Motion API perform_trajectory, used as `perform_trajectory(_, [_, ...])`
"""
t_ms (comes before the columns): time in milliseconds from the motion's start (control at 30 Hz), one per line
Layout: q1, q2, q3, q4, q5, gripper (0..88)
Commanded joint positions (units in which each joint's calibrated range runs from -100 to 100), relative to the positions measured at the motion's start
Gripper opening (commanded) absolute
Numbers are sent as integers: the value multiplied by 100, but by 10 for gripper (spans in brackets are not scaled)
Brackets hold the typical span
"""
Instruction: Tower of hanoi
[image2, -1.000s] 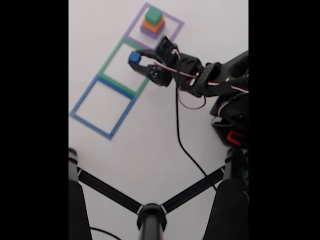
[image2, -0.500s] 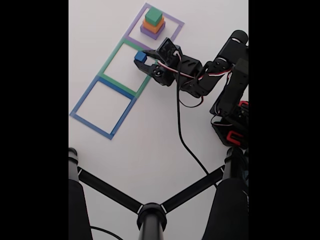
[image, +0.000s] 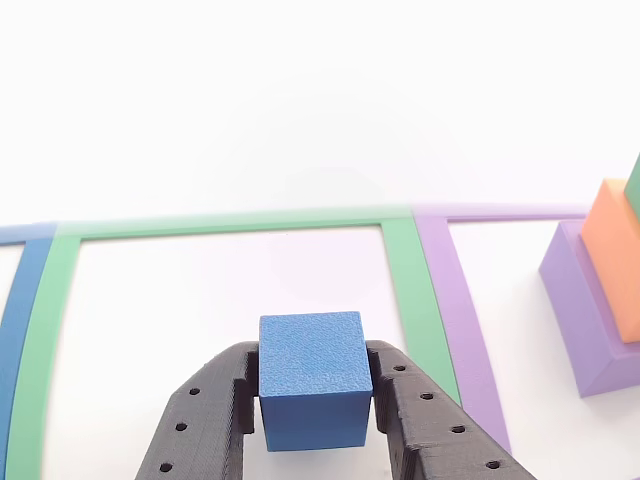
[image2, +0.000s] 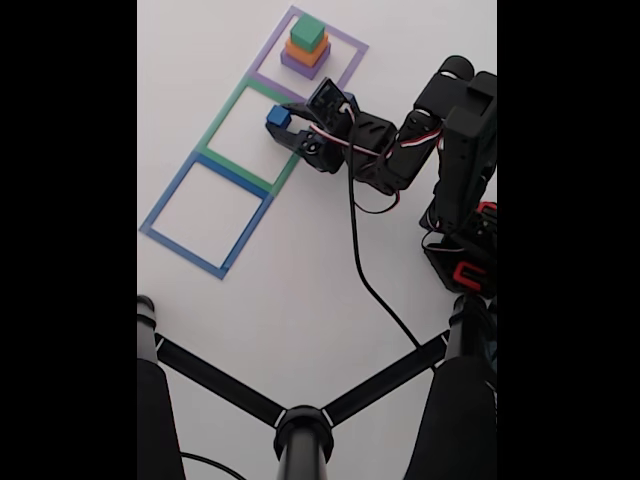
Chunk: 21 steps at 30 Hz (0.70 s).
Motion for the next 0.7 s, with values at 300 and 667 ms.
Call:
perform_trajectory(300, [-98,703,-565,-426,0,45])
perform_trajectory(667, [-204,920,-701,-475,0,139])
